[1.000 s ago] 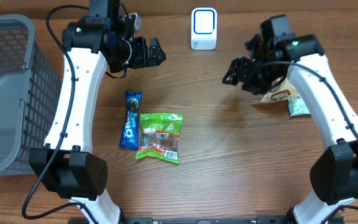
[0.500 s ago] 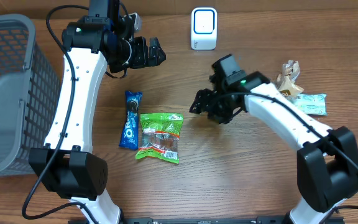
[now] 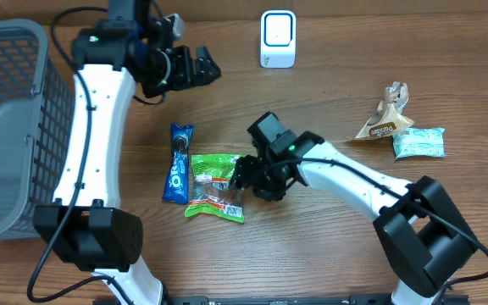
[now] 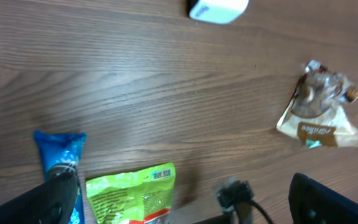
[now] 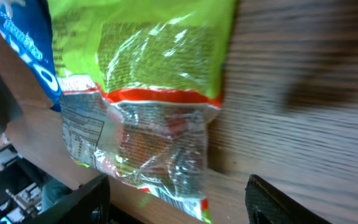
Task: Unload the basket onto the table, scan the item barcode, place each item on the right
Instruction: 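Lower the right gripper onto the green chip bag and grasp it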
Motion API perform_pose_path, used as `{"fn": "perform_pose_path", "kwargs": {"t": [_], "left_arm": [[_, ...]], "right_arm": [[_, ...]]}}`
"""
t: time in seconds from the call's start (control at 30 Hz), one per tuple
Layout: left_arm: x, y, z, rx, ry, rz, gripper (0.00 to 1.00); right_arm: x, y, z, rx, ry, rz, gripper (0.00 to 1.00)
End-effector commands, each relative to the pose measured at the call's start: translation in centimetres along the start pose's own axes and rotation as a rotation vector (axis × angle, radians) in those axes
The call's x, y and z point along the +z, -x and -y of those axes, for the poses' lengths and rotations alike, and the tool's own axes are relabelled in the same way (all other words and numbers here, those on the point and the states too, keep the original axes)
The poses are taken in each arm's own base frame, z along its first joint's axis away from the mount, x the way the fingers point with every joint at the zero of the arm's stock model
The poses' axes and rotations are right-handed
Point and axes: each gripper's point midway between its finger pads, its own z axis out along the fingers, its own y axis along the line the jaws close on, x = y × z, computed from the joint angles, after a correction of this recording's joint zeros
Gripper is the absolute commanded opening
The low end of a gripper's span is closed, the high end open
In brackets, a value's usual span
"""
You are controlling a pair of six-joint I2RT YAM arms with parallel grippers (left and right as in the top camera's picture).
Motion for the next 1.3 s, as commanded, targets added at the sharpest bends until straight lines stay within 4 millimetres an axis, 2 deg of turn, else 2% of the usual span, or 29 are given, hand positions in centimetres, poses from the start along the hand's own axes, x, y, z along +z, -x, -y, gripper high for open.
{"fn": "perform_pose_path", "kwargs": {"t": [0.0,0.13,0.23,0.33,0.37,0.4,0.47,0.5,0.63,0.67,0.8,0.9,1.0,1.07,1.1,1.13,1.17,1.23,1.27], "left_arm": [[-2.0,1.1,-1.4,-0.091,-0.041,0.032,1.0],[-2.7,1.1,-3.2,-0.172,-0.023,0.033,1.0],[-2.8,1.2,-3.6,-0.179,-0.013,0.035,1.0],[-2.8,1.1,-3.6,-0.178,-0.014,0.035,1.0],[-2.8,1.1,-3.5,-0.177,-0.015,0.035,1.0],[-2.8,1.2,-3.5,-0.176,-0.015,0.035,1.0],[-2.7,1.2,-3.4,-0.174,-0.015,0.036,1.0],[-2.7,1.2,-3.4,-0.174,-0.014,0.036,1.0],[-2.7,1.2,-3.6,-0.173,-0.008,0.037,1.0],[-2.7,1.2,-3.6,-0.173,-0.008,0.037,1.0],[-2.7,1.2,-3.6,-0.174,-0.008,0.037,1.0],[-2.7,1.2,-3.6,-0.173,-0.008,0.037,1.0],[-2.7,1.2,-3.6,-0.174,-0.008,0.037,1.0],[-2.7,1.2,-3.6,-0.173,-0.008,0.037,1.0],[-2.7,1.2,-3.6,-0.173,-0.008,0.037,1.0],[-2.7,1.2,-3.6,-0.174,-0.008,0.037,1.0],[-2.7,1.2,-3.6,-0.174,-0.008,0.037,1.0],[-2.7,1.2,-3.6,-0.173,-0.008,0.037,1.0],[-2.7,1.2,-3.6,-0.174,-0.008,0.037,1.0]], "right_arm": [[1.9,-1.7,0.0,0.034,0.011,-0.022,0.7],[3.2,-2.3,-0.1,0.026,0.016,-0.032,0.69],[3.8,-2.1,0.0,0.036,0.022,-0.04,0.61],[4.8,-2.2,-0.3,0.03,0.052,-0.069,0.47],[4.8,-2.0,-0.1,0.037,0.054,-0.073,0.37],[4.7,-1.8,-0.1,0.033,0.057,-0.072,0.32],[4.3,-1.2,0.0,0.037,0.069,-0.068,0.12],[4.1,-1.0,0.0,0.036,0.073,-0.063,0.09],[1.7,2.8,1.0,0.076,0.089,0.039,0.07],[0.6,4.5,1.7,0.107,0.09,0.086,0.04],[-1.0,7.8,4.6,0.263,0.036,0.206,0.04],[-1.1,8.2,5.5,0.353,0.004,0.239,0.04],[-1.1,7.2,5.2,0.321,-0.008,0.213,0.04],[-1.8,6.9,4.9,0.272,-0.009,0.212,0.04],[-2.6,6.7,4.3,0.197,-0.001,0.217,0.04],[-3.6,6.2,2.8,0.01,0.036,0.208,0.1],[-4.1,5.8,2.3,-0.061,0.05,0.203,0.12],[-6.0,4.7,1.2,-0.263,0.06,0.209,0.54],[-6.6,4.5,1.0,-0.323,0.059,0.217,0.68]]}}
